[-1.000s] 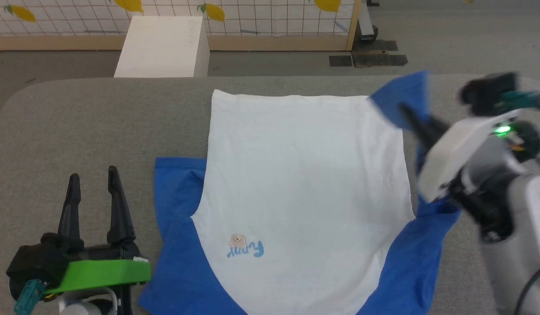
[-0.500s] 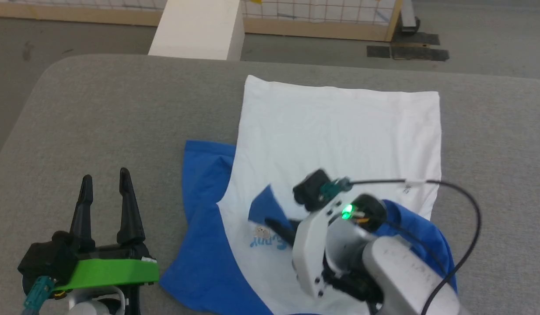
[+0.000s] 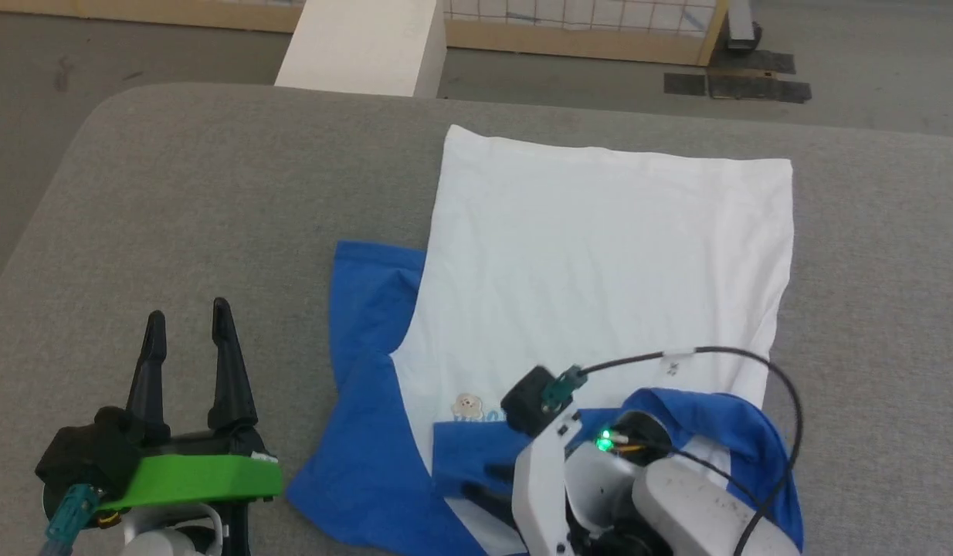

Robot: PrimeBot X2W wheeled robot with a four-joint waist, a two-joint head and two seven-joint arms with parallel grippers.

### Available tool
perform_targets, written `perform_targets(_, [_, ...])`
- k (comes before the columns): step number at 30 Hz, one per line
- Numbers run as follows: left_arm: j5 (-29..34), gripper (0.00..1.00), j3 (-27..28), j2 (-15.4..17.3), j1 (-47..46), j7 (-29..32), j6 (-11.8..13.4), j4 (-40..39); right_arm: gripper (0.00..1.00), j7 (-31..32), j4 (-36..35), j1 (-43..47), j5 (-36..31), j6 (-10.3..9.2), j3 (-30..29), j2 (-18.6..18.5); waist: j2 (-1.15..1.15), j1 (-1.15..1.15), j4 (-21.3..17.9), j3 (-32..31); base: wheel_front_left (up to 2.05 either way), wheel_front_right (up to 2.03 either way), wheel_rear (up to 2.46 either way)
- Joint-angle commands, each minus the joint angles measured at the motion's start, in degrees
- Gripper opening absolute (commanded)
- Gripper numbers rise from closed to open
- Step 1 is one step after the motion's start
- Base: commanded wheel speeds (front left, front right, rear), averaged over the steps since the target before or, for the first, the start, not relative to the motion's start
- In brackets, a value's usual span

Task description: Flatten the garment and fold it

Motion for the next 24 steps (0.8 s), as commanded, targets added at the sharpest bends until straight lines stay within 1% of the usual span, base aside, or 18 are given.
perform_targets(1, [-0.45, 1.00, 0.03, -0.19, -0.02, -0.22, -0.04, 0.16, 1.00, -1.43, -1.53, -0.69, 1.08, -0.08, -1.21, -0.18, 0.00, 0.00, -1.14, -0.92, 0.00, 0.00, 0.00])
perform_targets(4, [-0.11, 1.00, 0.21, -0.19, 0.11, -0.22, -0.30, 0.74, 1.00, -4.45, -5.62, -0.84, 3.84, -0.08, -5.74, -0.45, 0.00, 0.00, -2.36, -1.94, 0.00, 0.00, 0.00])
perform_targets(7, [0.07, 1.00, 0.52, -0.19, 0.17, -0.22, -0.58, 1.18, 1.00, -8.67, -9.44, -0.80, 4.66, -0.08, -13.06, -1.20, 0.00, 0.00, -3.49, -2.77, 0.00, 0.00, 0.00])
perform_targets(10, [0.23, 1.00, 0.91, -0.19, 0.24, -0.22, -0.74, 1.64, 1.00, -14.27, -12.15, -0.19, 3.18, -0.08, -24.29, -1.12, 0.00, 0.00, -4.57, -3.37, 0.00, 0.00, 0.00])
perform_targets(12, [0.26, 1.00, 1.21, -0.19, 0.40, -0.22, -0.79, 1.88, 1.00, -16.68, -13.10, 0.54, 2.03, -0.08, -31.68, -0.58, 0.00, 0.00, -5.34, -3.63, 0.00, 0.00, 0.00])
perform_targets(15, [0.11, 1.00, 1.39, -0.19, 0.70, -0.22, -0.90, 2.43, 1.00, -17.78, -13.80, 2.08, -0.98, -0.08, -41.67, -0.46, 0.00, 0.00, -6.13, -3.79, 0.00, 0.00, 0.00])
perform_targets(17, [-0.10, 1.00, 1.49, -0.19, 0.87, -0.22, -0.93, 2.85, 1.00, -17.52, -14.13, 3.18, -2.11, -0.08, -47.00, 0.04, 0.00, 0.00, -6.64, -3.71, 0.00, 0.00, 0.00])
perform_targets(19, [-0.37, 1.00, 1.42, -0.19, 0.92, -0.22, -0.96, 3.49, 1.00, -17.08, -14.41, 4.28, -3.43, -0.08, -51.34, 0.37, 0.00, 0.00, -7.03, -3.47, 0.00, 0.00, 0.00])
perform_targets(22, [-1.08, 1.00, 0.67, -0.19, -0.26, 0.48, -1.21, 5.22, 1.00, -16.55, -15.05, 5.39, -3.65, -0.08, -57.32, 1.34, 0.00, 0.00, -7.04, -2.47, 0.00, 0.00, 0.00])
perform_targets(24, [-1.59, 1.00, 0.19, 0.24, -2.64, 3.03, -1.24, 7.49, 1.00, -16.01, -15.76, 5.92, -3.91, -0.08, -60.73, 1.77, 0.00, 0.00, -6.76, -1.47, 0.00, 0.00, 0.00])
